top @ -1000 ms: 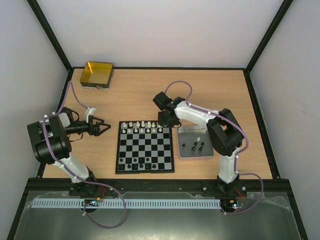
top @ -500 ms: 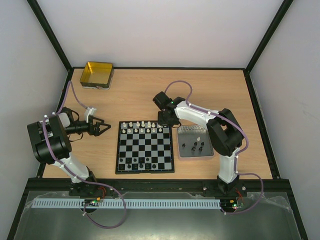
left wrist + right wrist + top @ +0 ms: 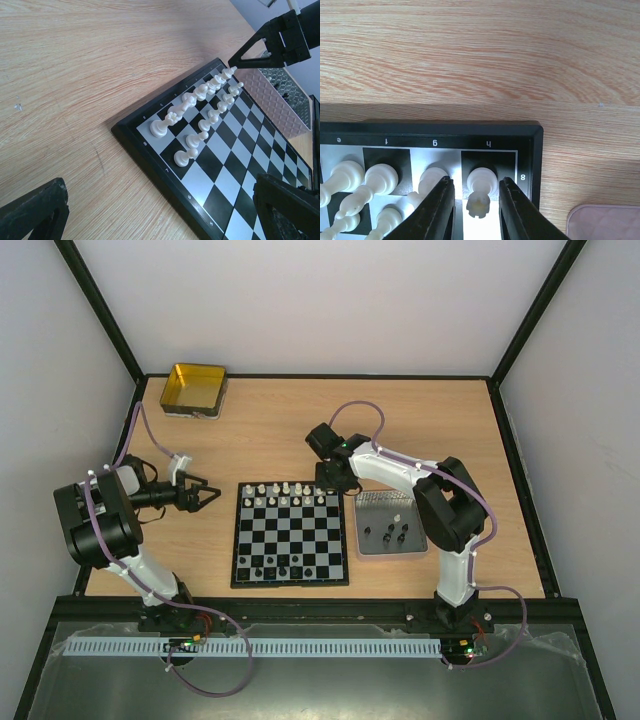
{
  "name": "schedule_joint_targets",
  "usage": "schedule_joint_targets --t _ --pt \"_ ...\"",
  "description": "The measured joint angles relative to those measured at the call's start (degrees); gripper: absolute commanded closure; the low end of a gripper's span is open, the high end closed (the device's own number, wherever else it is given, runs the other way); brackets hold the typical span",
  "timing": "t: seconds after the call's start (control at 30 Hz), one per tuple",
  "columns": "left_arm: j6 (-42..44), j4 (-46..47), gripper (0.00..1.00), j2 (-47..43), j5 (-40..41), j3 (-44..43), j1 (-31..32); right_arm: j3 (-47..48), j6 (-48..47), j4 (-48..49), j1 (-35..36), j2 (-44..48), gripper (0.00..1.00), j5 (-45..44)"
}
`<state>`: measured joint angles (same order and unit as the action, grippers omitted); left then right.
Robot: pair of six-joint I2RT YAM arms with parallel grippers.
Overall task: Set up the chess pieces on the board
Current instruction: Place the chess piece on the chessboard, then pick up the chess piece from the storage box.
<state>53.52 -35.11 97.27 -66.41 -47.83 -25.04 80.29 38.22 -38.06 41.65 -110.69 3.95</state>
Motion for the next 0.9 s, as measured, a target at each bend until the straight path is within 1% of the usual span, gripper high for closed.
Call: schedule_joint_targets --t 0.23,0.47,0.6,0.67,0.8,0.9 --pt "0.02 0.00 0.00 0.00 0.00 0.00 0.00 0.00 0.35 0.07 0.00 0.00 0.76 -0.68" --pt "0.04 -0.04 0.00 0.00 0.00 0.00 0.00 0.52 1.20 -0.76 -0.57 1.57 0.76 -5.75" --pt "0.04 -0.09 0.00 0.00 0.00 -0.02 0.00 0.28 1.68 -1.27 -2.99 6.51 0.75 -7.93" --pt "0.09 -0.24 0.00 0.02 0.00 -0.09 0.00 -1.46 1.88 -0.74 -5.66 10.43 0.75 -8.70" --pt "0.28 -0.37 0.00 0.07 -0.02 -0.13 0.00 -7.87 2.54 -0.74 -11.61 18.12 0.75 -10.73" --pt "0.37 -0.46 0.00 0.42 0.00 -0.26 0.00 -14.21 3.43 -1.29 -12.90 21.70 0.75 -11.32"
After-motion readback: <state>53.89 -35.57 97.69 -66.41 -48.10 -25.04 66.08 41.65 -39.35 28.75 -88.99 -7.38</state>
